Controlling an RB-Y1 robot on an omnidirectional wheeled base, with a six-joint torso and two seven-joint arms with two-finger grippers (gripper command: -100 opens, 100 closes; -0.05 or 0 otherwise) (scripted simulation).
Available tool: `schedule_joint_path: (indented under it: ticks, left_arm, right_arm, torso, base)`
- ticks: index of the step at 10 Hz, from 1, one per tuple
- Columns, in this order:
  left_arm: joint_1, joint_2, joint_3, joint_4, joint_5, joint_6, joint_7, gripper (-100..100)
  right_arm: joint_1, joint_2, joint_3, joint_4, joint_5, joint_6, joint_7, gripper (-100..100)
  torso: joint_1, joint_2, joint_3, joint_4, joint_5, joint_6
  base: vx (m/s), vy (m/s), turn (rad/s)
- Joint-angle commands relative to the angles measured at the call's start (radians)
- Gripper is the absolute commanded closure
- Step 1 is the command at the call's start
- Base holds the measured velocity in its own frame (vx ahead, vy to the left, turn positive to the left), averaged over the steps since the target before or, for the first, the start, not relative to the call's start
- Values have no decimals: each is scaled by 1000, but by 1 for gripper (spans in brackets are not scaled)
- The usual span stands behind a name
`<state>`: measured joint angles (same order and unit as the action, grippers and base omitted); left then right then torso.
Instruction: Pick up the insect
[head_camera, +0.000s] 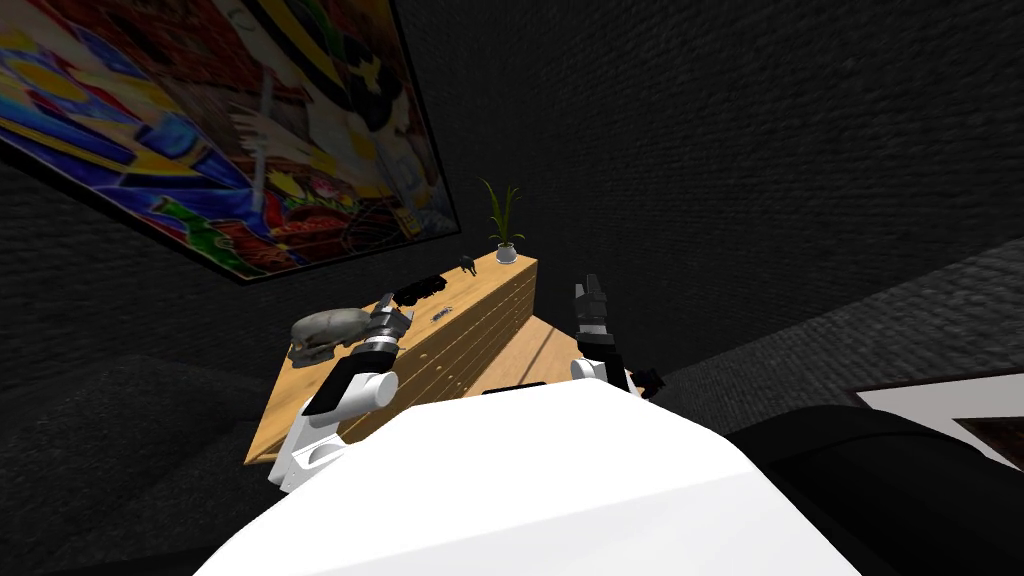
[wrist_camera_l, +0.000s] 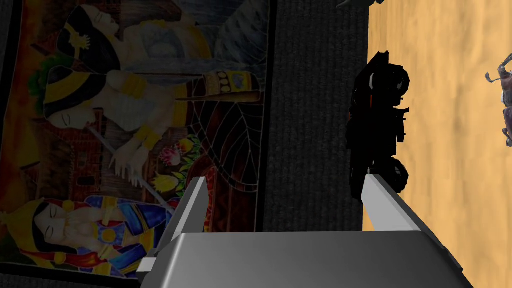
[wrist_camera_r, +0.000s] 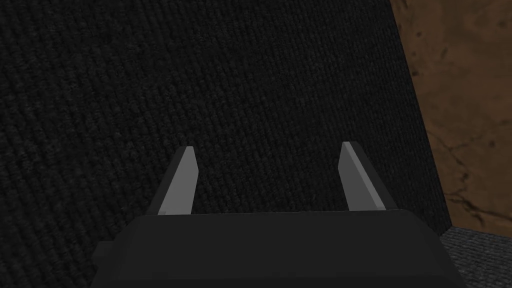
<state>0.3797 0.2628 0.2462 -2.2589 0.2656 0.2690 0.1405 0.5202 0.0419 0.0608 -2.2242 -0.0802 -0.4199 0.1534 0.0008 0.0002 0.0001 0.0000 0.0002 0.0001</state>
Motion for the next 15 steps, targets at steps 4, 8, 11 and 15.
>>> schedule_joint_path:
  ticks: [4,8,11,15]
  left_arm:
    - [-31,31,51,14,92,144,41,-100]
    - [-43,45,70,21,128,260,59,-100]
    - [-56,61,88,27,162,337,77,-100]
    - [-81,94,117,43,224,447,113,-100]
  right_arm:
    - [0,0,0,0,0,0,0,0]
    - [0,0,0,0,0,0,0,0]
    - [0,0,0,0,0,0,0,0]
    - [0,0,0,0,0,0,0,0]
  torso:
    - [0,0,0,0,0,-1]
    - [0,-1,0,0,0,0]
    - [0,-1,-1,0,0,-1]
    - [0,-1,-1,0,0,-1]
  base:
    - [-10,12,-107]
    - [0,5,-63]
    - [6,6,-52]
    - [13,3,-58]
